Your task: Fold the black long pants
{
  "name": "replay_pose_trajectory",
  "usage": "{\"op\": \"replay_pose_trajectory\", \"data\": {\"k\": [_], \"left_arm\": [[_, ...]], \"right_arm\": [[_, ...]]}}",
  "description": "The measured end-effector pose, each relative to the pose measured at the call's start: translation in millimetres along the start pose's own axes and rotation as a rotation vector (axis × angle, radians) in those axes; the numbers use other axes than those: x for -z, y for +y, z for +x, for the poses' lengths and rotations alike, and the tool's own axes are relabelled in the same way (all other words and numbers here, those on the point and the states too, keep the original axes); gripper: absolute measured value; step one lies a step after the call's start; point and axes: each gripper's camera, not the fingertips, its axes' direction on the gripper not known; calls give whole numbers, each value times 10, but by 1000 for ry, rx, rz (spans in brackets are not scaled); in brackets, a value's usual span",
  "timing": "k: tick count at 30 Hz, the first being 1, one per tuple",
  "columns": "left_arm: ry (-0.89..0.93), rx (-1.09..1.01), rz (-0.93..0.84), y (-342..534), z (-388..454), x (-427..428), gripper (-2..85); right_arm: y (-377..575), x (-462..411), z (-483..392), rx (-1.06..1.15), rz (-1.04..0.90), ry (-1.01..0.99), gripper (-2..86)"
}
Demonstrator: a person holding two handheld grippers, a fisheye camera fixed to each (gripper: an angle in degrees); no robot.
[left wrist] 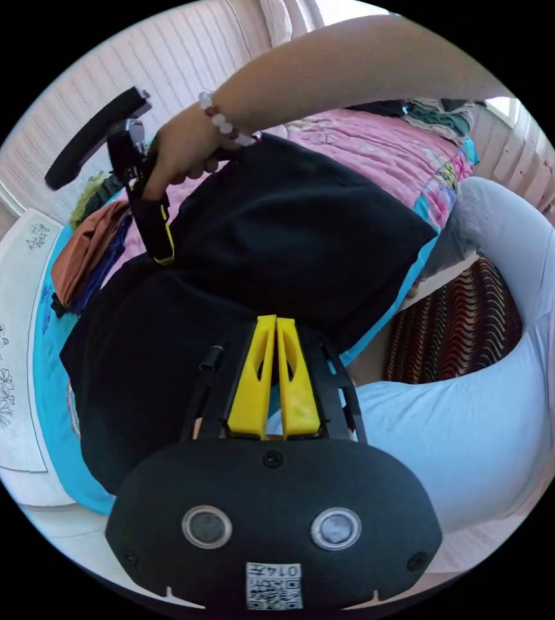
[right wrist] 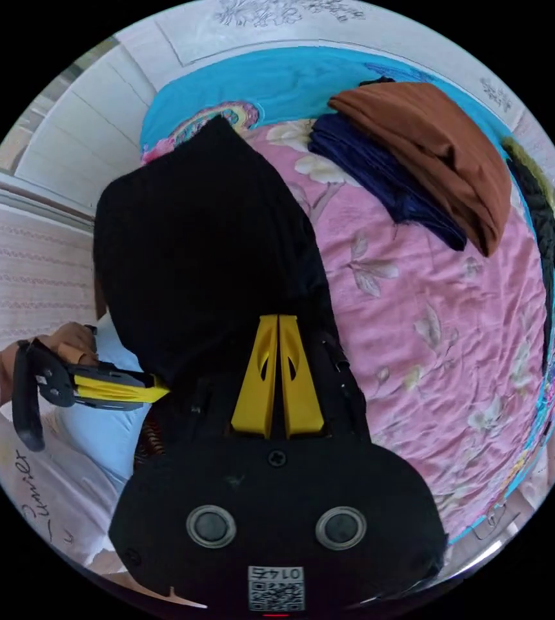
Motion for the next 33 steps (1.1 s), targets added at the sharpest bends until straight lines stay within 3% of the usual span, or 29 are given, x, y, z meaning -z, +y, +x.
{"op": "replay_pose_trajectory", "data": {"k": [4,7,11,14,17,21,28,33], "left_arm": [[-89,-53,244,-21,245,462,10],[21,-55,414,-148,486,639,81],[156,-26,403,-471,853,353,134],[245,32,279,-673,984,-20,146],[212,128,183,-725,905,-238,114],[189,97,111,-751,823,-372,38],[224,15,200,-890,837,-137,-7],[338,-97,401,-1133,1018,198,-8]], "right_arm": [[1278,967,317,-116,366,-131,-4],[2374,1358,576,-285,533,-113,13],[3409,1316,1003,-582,542,-123,119],[3684,1189,1194,-638,540,-210,134],[3736,1128,1365,-652,557,-300,125],[3781,1070,1574,-621,490,-501,33],[4703,1597,1809,-622,638,-595,12],[5696,2149,1837,-729,640,-474,10]]}}
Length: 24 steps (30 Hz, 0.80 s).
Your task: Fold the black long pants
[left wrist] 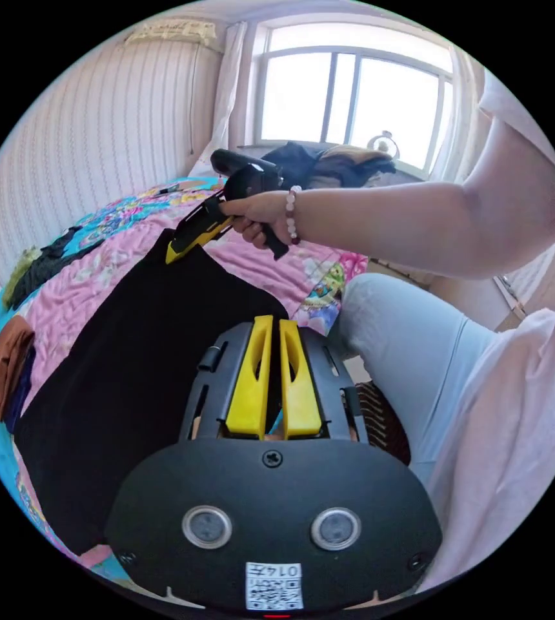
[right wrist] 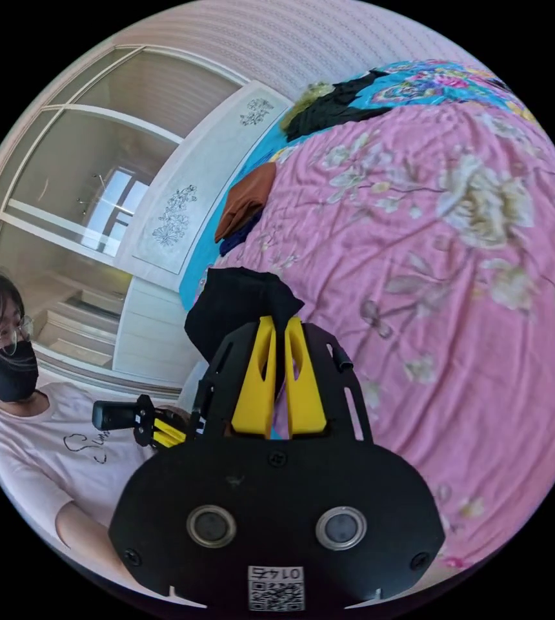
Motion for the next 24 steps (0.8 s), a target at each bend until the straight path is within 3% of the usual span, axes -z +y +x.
{"op": "replay_pose_trajectory", "data": {"k": [5,9,15,19,21,24], "left_arm": [[162,33,172,-219,-2,27,-6],[154,147,277,-26,-254,309,-4],[-47,421,360,702,-872,1281,14],[-394,645,135,1247,-1182,1595,31],[-439,708,87,1403,-1268,1652,29],[-461,732,89,1452,-1324,1637,18]], "right_arm": [[543,1169,96,-157,100,72,14],[524,1310,-205,-105,115,-17,21],[-214,315,-1247,124,125,-276,87],[-468,-441,-1575,188,-28,-403,97],[-378,-477,-1576,186,-33,-413,89],[-64,-387,-1554,192,-37,-272,72]]}}
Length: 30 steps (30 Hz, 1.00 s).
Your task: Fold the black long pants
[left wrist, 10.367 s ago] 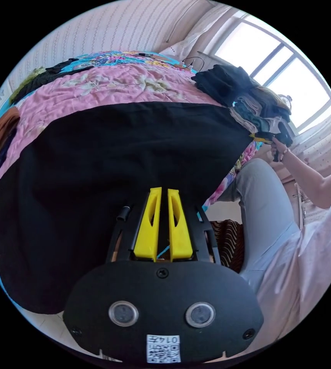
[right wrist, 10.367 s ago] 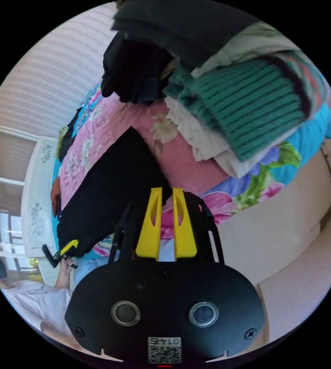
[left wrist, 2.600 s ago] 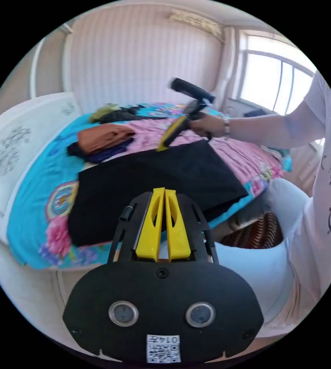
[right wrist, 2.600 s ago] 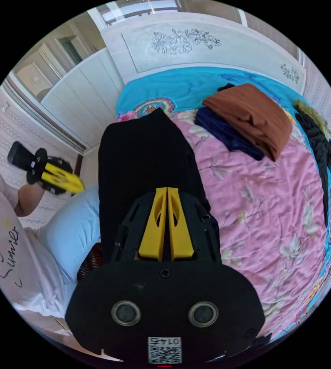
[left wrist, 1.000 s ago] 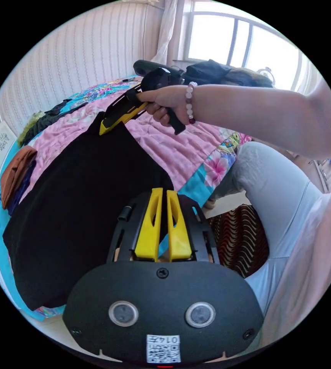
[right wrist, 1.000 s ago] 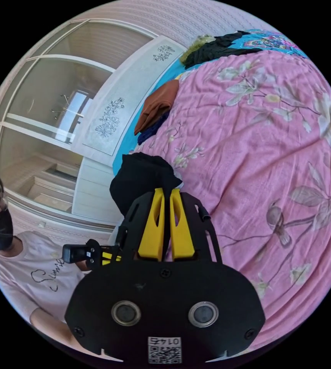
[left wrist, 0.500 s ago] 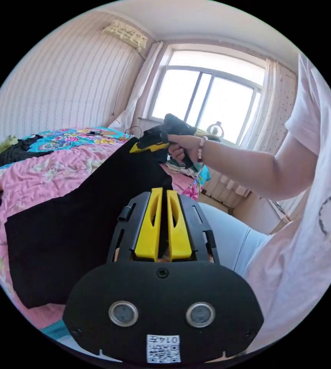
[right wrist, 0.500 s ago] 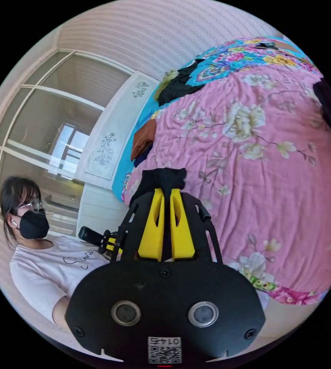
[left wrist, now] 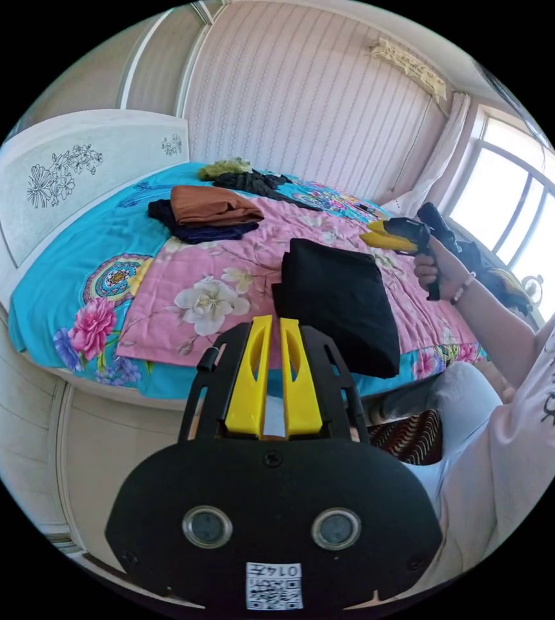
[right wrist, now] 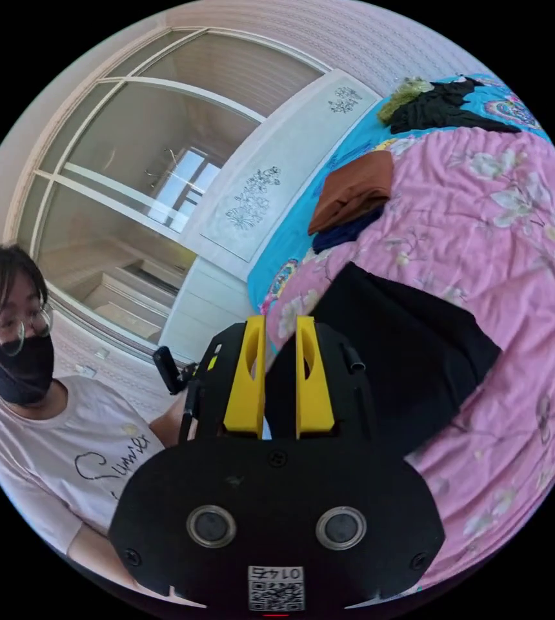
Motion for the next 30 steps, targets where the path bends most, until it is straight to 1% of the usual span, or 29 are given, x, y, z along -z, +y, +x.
{"op": "replay_pose_trajectory", "data": {"k": [2,5,7,9,11,12,13,15,17,18,20,22,25,27,28,30], "left_arm": [[50,-20,-16,-88,98,-149,9],[145,-64,-9,-248,305,-330,3],[175,-118,-12,-320,451,-468,-1],[138,-176,-70,-363,584,-665,-6],[9,-235,-190,-395,712,-917,-9],[-1,-247,-204,-403,732,-947,-9],[-5,-261,-204,-421,766,-952,-9],[17,-299,-176,-455,848,-894,-10],[101,-403,-157,-495,1088,-823,-10],[132,-433,-150,-498,1167,-813,-10],[245,-513,-118,-477,1486,-851,-10],[276,-543,-141,-440,1689,-1020,-10],[222,-547,-252,-446,1863,-1363,-10],[211,-528,-287,-488,1876,-1487,-10],[219,-520,-298,-515,1867,-1544,-10],[227,-520,-313,-556,1853,-1610,-10]], "right_arm": [[320,-13,-44,-15,-88,97,55],[751,-178,-135,-36,-234,174,34],[1001,-355,-160,-61,-326,229,29],[1224,-543,-146,-105,-394,274,25],[1435,-768,-170,-141,-469,283,23],[1462,-804,-190,-144,-482,281,23],[1475,-817,-260,-131,-481,290,22],[1384,-685,-404,-69,-417,355,22],[1111,-318,-567,14,-250,475,26],[1028,-214,-588,25,-201,505,27],[687,142,-552,15,-37,594,39],[455,278,-445,-22,22,622,57],[178,231,-250,-102,-1,675,87],[102,90,-142,-113,-76,666,77],[79,31,-92,-115,-114,657,53],[65,93,-135,-99,-97,656,28]]}}
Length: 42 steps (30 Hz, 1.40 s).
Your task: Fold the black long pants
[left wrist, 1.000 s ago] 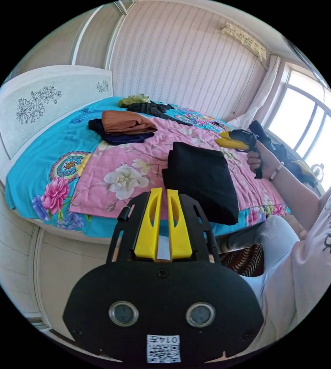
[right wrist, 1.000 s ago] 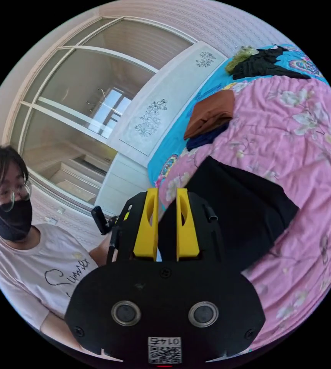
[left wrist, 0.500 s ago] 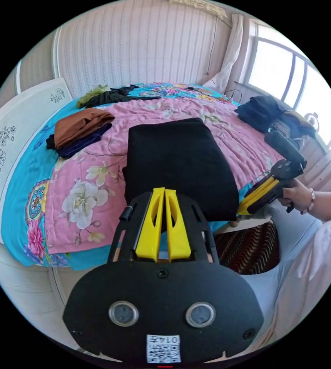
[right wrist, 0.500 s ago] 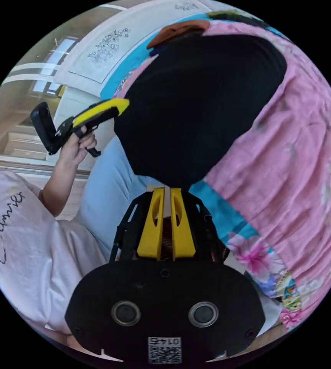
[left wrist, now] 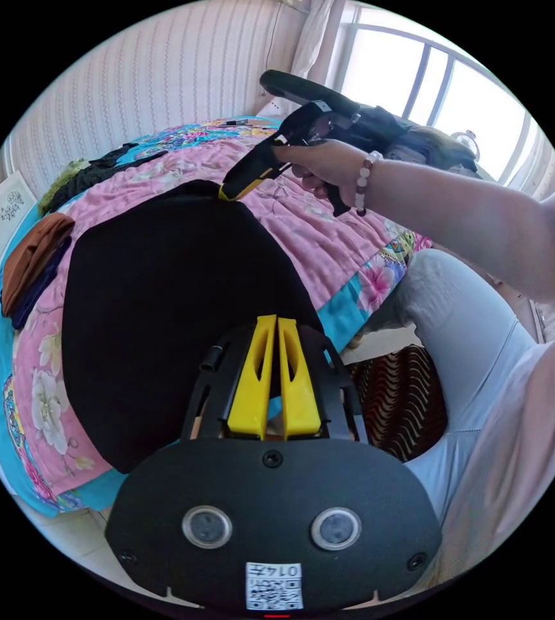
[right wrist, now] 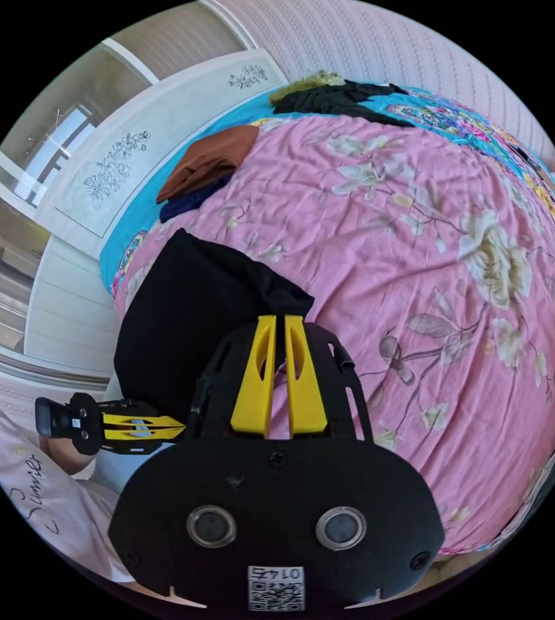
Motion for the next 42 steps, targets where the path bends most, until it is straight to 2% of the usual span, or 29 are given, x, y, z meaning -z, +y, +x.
{"op": "replay_pose_trajectory", "data": {"k": [2,6,9,12,15,17,19,20,22,26,28,32,36,39,42], "left_arm": [[5,-13,-15,-55,-43,-28,-10],[-11,-35,-27,-124,-88,-120,-10],[-28,-85,-31,-198,-106,-162,-9],[20,-66,-8,-238,-225,-72,-8],[49,50,117,-242,-494,361,-3],[-19,242,278,-136,-893,741,17],[-107,414,354,-14,-1251,888,78],[-151,503,363,53,-1470,899,104],[-141,593,350,108,-1741,823,139],[46,642,240,22,-2078,406,182],[60,647,208,-26,-2129,251,186],[87,611,242,-106,-2206,184,156],[196,580,223,-202,-2272,135,95],[297,635,260,-173,-2363,191,63],[219,586,259,-206,-2219,306,59]], "right_arm": [[5,289,31,-1,69,-35,13],[-89,410,90,16,61,-38,5],[-152,290,383,-107,42,-115,2],[-33,523,627,-227,179,-195,2],[121,813,618,-197,232,-178,9],[280,860,612,-170,194,-222,35],[422,824,591,-151,182,-258,86],[511,770,572,-152,173,-269,131],[609,654,551,-157,151,-302,159],[761,670,592,-186,260,-420,142],[755,651,654,-203,261,-527,133],[715,618,706,-233,247,-595,127],[635,697,716,-241,203,-631,89],[550,841,633,-172,183,-690,57],[452,1080,447,-71,173,-659,41]]}}
